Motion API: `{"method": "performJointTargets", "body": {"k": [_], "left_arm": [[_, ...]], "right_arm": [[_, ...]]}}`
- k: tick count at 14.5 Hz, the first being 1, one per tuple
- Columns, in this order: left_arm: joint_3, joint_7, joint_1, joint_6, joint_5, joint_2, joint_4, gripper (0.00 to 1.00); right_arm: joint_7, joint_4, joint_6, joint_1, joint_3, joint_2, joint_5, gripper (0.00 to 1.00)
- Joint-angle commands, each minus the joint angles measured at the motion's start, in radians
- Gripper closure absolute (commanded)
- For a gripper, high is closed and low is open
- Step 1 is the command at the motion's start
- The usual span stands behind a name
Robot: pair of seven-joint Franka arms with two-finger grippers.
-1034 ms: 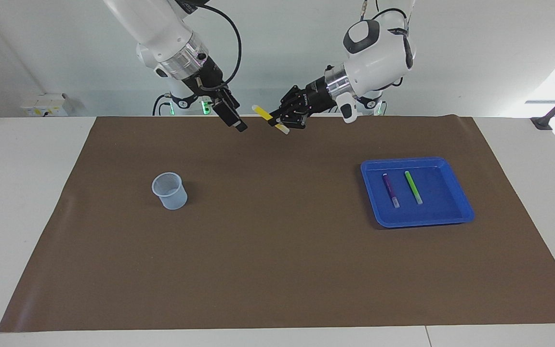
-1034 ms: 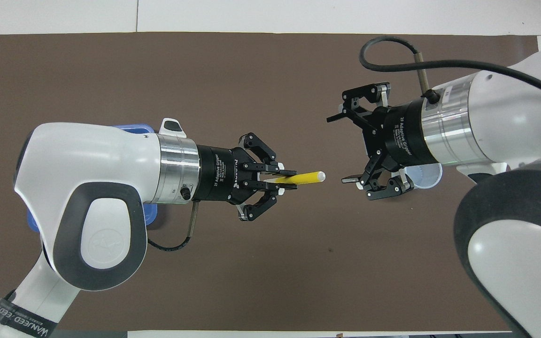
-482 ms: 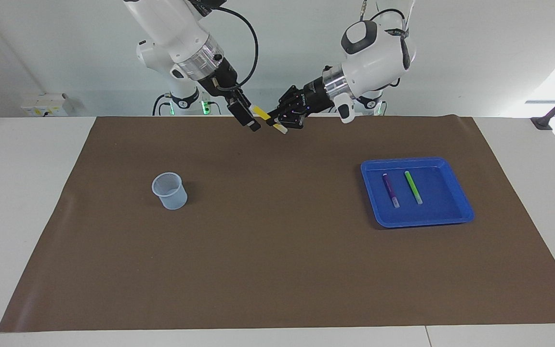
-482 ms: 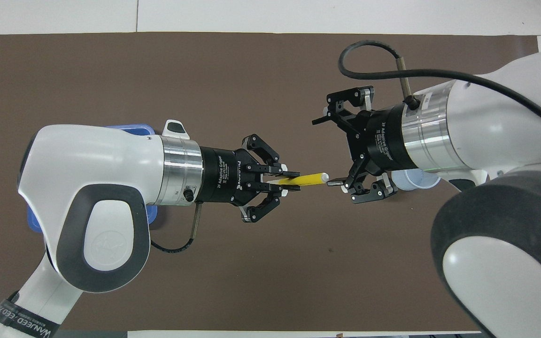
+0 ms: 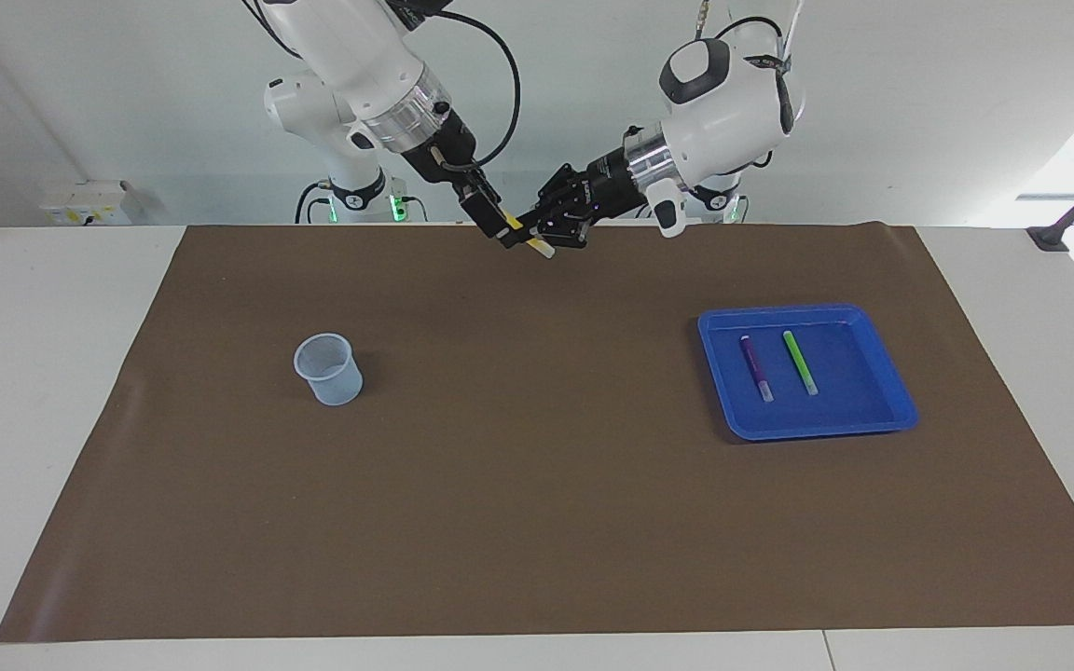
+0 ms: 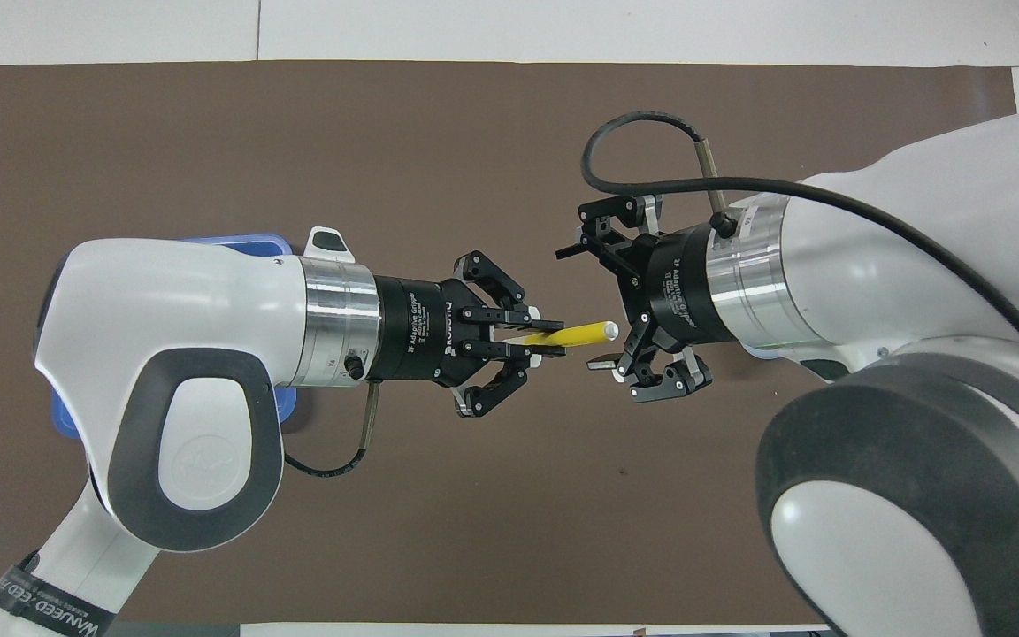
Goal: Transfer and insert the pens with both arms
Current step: 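Close the right gripper on the yellow pen tip beside the left gripper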
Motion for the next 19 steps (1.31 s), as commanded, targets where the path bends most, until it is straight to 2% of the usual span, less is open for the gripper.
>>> {"method": "performJointTargets", "body": {"k": [1,5,7,8,10,11,12,19], "left_arm": [[0.008,0.006,-0.014,0.027,-0.026,-0.028,-0.027,1.0],[0.008,0.008,-0.014,0.027,-0.026,-0.028,-0.027,1.0],[0.008,0.008,-0.014,0.032,-0.026,-0.028,-0.027,1.0],[0.008,0.006,-0.014,0.036,-0.026,-0.028,-0.027,1.0],[0.008,0.008,-0.014,0.038,-0.026,-0.028,-0.027,1.0],[0.008,0.006,-0.015,0.043,-0.028,-0.028,-0.027,1.0],[0.007,0.006,-0.015,0.046,-0.028,-0.028,-0.027,1.0],[0.008,0.006,-0.028,0.064,-0.028,-0.026,-0.027,1.0]], "right_arm": [[0.013,-0.035,0.009,-0.002,0.001,-0.027,0.02,0.01],[0.007,-0.035,0.01,-0.013,0.001,-0.027,0.018,0.08],[0.007,-0.035,0.01,-0.013,0.001,-0.027,0.018,0.19],[0.007,-0.035,0.01,-0.011,0.001,-0.027,0.018,0.27],[0.007,-0.035,0.01,-0.011,0.001,-0.027,0.018,0.64],[0.007,-0.034,0.009,-0.011,0.001,-0.027,0.018,0.88],[0.005,-0.034,0.009,-0.011,0.001,-0.027,0.018,1.0],[0.007,-0.028,0.009,-0.01,0.001,-0.024,0.018,1.0]]}}
